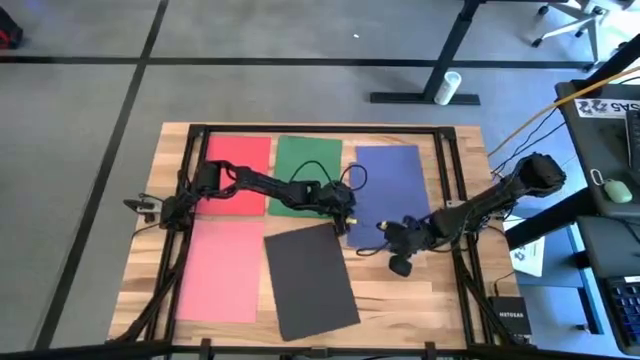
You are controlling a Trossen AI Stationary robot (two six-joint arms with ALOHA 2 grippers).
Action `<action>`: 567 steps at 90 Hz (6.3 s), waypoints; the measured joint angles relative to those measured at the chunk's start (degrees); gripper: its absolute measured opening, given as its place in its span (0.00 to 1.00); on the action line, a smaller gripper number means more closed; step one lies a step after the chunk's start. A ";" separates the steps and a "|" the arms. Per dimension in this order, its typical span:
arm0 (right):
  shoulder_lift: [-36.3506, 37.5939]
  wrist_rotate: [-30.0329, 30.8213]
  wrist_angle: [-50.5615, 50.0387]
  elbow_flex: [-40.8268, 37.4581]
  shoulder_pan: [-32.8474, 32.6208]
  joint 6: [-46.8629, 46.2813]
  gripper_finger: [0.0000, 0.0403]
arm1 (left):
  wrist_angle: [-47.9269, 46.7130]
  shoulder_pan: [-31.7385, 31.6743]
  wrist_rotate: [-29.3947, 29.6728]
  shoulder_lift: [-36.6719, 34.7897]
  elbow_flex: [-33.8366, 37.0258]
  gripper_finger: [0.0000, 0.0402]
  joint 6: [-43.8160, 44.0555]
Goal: Organize paper
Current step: Stack the violet paper on top of the violet papers
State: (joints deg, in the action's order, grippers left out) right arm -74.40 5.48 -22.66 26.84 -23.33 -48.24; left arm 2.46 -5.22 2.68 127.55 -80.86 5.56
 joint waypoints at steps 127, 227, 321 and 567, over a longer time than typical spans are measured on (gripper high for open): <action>-0.16 5.38 0.79 -0.39 0.04 -4.84 0.00 | -13.77 -1.33 3.52 -0.35 -4.92 0.00 -2.79; -5.57 18.92 9.32 3.29 9.12 18.04 0.27 | -10.42 -2.70 1.44 0.68 -5.40 0.00 -5.00; -12.82 24.57 13.49 3.32 10.01 20.51 0.19 | -10.34 -2.66 1.37 0.70 -5.40 0.00 -6.03; -9.23 6.44 -5.14 14.89 1.97 14.27 0.01 | -23.37 3.56 2.18 -6.53 -5.38 0.00 -3.95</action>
State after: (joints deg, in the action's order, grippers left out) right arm -83.64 11.92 -27.80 41.74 -21.37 -33.97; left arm -20.91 -1.66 4.86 121.02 -86.24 1.62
